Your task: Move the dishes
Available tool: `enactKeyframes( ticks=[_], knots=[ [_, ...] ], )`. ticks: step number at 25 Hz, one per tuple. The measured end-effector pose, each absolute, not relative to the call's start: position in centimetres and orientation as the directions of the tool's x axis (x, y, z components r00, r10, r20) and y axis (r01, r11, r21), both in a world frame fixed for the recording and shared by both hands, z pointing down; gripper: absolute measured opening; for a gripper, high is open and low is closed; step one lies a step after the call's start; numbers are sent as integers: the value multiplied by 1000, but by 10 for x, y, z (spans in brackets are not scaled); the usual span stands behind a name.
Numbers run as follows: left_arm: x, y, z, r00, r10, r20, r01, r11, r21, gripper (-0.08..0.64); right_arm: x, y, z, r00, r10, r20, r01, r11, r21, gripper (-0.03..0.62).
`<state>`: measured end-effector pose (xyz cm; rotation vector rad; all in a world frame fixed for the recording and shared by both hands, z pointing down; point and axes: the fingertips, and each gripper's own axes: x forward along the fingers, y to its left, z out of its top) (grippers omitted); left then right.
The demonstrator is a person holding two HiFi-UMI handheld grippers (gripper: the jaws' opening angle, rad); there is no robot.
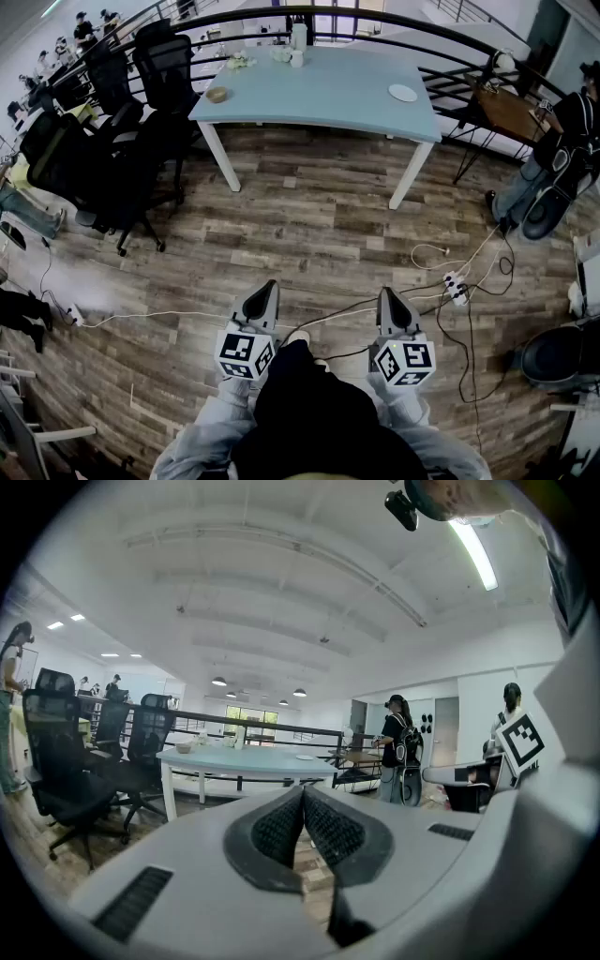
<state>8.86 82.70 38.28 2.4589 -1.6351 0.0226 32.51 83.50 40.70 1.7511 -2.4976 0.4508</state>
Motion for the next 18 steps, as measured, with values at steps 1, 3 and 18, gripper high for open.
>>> enactKeyframes(
  ticks=[1, 3, 18],
  knots=[
    [93, 832, 383, 397, -910, 116, -913, -380, 148, 17, 328, 838, 407, -351, -912, 213, -928, 309, -206, 8],
    [100, 841, 382, 408, -906, 115, -909, -391, 145, 17, 335, 845, 407, -342, -917, 203, -931, 301, -208, 9],
    [112, 857, 381, 438, -894, 94, -896, -426, 129, 17, 336, 858, 399, -361, -925, 123, -927, 341, -154, 9]
  ],
)
